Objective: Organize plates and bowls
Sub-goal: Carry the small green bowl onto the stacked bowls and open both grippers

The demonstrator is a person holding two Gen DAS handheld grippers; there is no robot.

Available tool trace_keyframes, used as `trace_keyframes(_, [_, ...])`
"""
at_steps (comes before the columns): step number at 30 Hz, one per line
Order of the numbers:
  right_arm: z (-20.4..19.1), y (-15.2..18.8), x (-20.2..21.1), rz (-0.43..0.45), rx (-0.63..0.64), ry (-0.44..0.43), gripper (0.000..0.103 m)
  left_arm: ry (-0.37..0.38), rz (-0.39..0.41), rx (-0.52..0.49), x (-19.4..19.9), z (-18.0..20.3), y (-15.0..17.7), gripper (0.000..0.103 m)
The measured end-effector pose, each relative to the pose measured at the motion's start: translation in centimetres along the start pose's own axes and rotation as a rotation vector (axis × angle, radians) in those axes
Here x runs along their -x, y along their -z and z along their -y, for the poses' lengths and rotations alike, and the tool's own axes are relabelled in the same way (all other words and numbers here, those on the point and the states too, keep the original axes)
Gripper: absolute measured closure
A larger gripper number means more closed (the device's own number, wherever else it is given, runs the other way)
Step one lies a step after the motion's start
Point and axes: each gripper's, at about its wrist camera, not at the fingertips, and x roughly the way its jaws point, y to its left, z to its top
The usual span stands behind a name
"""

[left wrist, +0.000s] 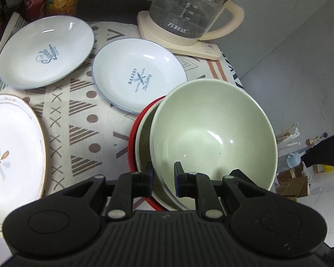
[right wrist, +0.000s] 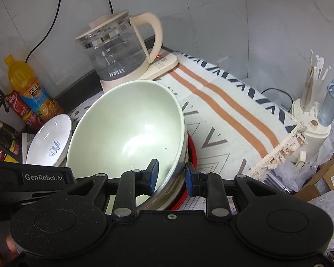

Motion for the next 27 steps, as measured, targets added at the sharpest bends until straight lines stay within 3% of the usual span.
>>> trace_keyframes(17, [-0.6,0.0,0.7,0.011,0.024,0.016,0.077,-0.005,0.055,0.024,2.4,-1.8,-0.7,0.081])
trace_keyframes(22, [-1.0,0.5,1.8,0.027,0.045,0.028,0.077,-0.024,0.063,0.039,3.1,-2.7,-0.2,0.068])
trace_keyframes(27, [-2.2,1.0,3.2,0.055,0.091,0.011,0.074,-0.05,0.112,0.046,4.7,-3.8,0.7,0.037])
